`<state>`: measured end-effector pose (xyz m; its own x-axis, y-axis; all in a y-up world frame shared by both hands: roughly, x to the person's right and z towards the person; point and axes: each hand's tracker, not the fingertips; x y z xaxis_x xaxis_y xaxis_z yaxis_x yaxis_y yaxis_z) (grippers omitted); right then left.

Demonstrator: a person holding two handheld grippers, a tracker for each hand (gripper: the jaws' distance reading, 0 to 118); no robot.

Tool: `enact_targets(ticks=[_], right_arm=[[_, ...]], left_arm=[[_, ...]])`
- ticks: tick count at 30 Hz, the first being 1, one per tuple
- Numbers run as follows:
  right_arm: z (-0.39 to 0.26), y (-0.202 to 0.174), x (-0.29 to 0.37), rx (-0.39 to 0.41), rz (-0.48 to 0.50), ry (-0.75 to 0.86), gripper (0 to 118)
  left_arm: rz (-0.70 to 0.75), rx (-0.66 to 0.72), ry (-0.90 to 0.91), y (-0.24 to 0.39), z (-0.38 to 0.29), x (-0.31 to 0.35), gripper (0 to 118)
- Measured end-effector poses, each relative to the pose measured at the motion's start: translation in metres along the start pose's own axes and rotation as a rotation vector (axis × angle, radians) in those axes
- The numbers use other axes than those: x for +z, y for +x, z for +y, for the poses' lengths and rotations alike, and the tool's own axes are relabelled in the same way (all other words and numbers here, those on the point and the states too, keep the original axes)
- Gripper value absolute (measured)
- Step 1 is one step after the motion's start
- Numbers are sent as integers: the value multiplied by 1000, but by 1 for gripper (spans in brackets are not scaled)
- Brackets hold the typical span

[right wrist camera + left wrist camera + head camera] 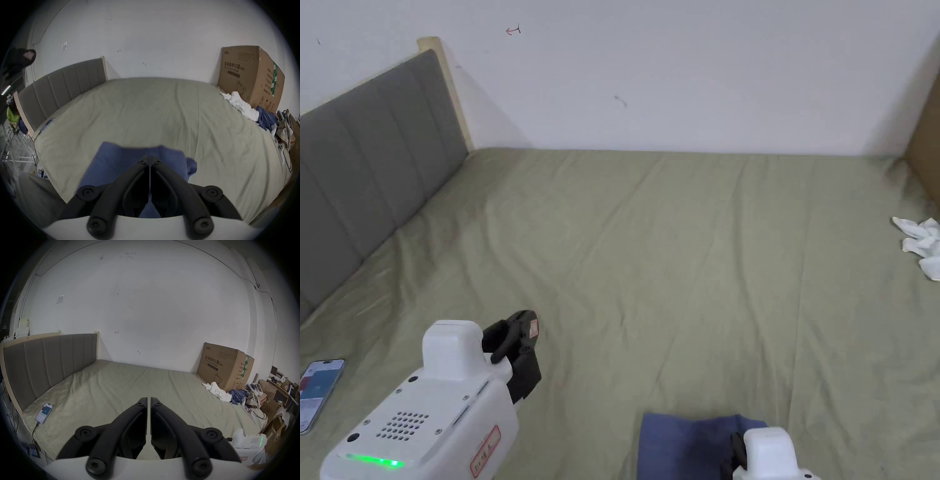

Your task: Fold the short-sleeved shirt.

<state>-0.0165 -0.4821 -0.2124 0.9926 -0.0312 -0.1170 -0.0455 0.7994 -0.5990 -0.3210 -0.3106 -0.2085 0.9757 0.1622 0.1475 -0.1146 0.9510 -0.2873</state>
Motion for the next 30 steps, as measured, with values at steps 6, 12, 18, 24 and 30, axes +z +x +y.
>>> enact_targets(ticks=[6, 12, 18, 24, 30], right_arm=[[-37, 24, -23, -59, -12, -79, 4], [-47, 39, -26, -164, 16, -65, 4], [-48, 32, -22, -131, -1, -55, 4], [-48, 36, -19, -163, 22, -57, 4], [-48, 36, -18, -174, 30, -59, 4]], left_arm=[[-39, 28, -109, 5, -24, -17, 7], [-141, 155, -273, 13, -53, -45, 8], [-260, 373, -561, 17, -89, -95, 78], [-292, 371, -738, 24, -122, -137, 111], [-327, 343, -858, 28, -143, -162, 117]])
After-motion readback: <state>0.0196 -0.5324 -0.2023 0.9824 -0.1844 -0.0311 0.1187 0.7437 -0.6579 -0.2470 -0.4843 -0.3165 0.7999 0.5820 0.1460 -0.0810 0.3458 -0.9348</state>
